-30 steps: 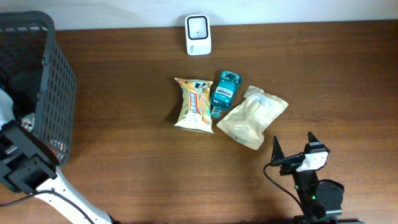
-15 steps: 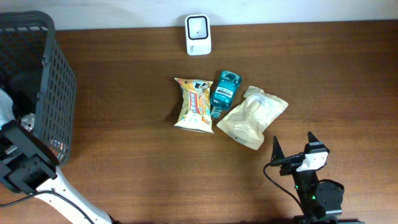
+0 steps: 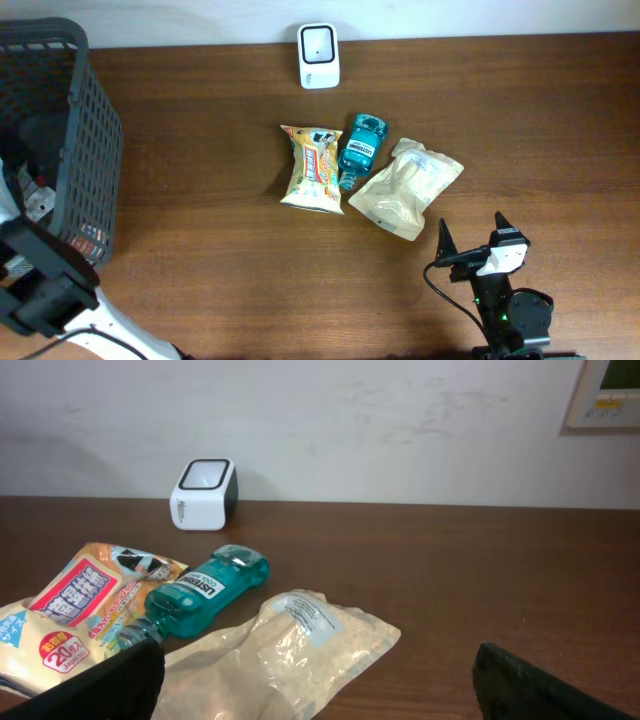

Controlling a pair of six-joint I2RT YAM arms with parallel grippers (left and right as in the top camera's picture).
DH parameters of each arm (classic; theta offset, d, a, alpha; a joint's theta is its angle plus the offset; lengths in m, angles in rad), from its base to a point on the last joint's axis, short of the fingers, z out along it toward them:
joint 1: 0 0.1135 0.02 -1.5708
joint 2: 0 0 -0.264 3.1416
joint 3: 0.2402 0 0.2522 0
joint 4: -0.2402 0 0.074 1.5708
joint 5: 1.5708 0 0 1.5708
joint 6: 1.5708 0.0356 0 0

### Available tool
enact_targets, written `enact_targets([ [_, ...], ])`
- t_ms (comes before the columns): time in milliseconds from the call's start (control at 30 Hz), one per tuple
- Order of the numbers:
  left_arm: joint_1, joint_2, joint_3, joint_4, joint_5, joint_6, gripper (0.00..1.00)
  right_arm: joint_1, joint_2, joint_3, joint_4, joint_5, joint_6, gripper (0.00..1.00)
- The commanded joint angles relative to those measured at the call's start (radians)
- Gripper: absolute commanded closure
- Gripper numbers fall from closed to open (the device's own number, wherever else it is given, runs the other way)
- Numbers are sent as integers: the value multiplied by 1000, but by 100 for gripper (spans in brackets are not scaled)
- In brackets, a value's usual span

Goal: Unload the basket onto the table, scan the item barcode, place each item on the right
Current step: 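Close the left gripper on the white printed packet and lift it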

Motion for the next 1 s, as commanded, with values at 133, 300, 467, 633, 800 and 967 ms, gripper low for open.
enact_targets([
  [133,7,-100,-2,-38,6,0,79,-5,-7,-9,0,12,4,2],
  [300,8,-66,-3,-66,6,0,61,-5,-7,-9,0,12,4,2],
  [467,9,18,-3,-95,6,0,41,-5,-7,-9,0,12,4,2],
  [633,29,77,-3,-76,6,-1,25,-5,-7,-9,0,12,4,2],
  [800,46,108,-3,-34,7,-1,26,-5,-7,-9,0,12,4,2],
  [967,46,146,-3,-4,113,0,38,-5,-7,-9,0,12,4,2],
])
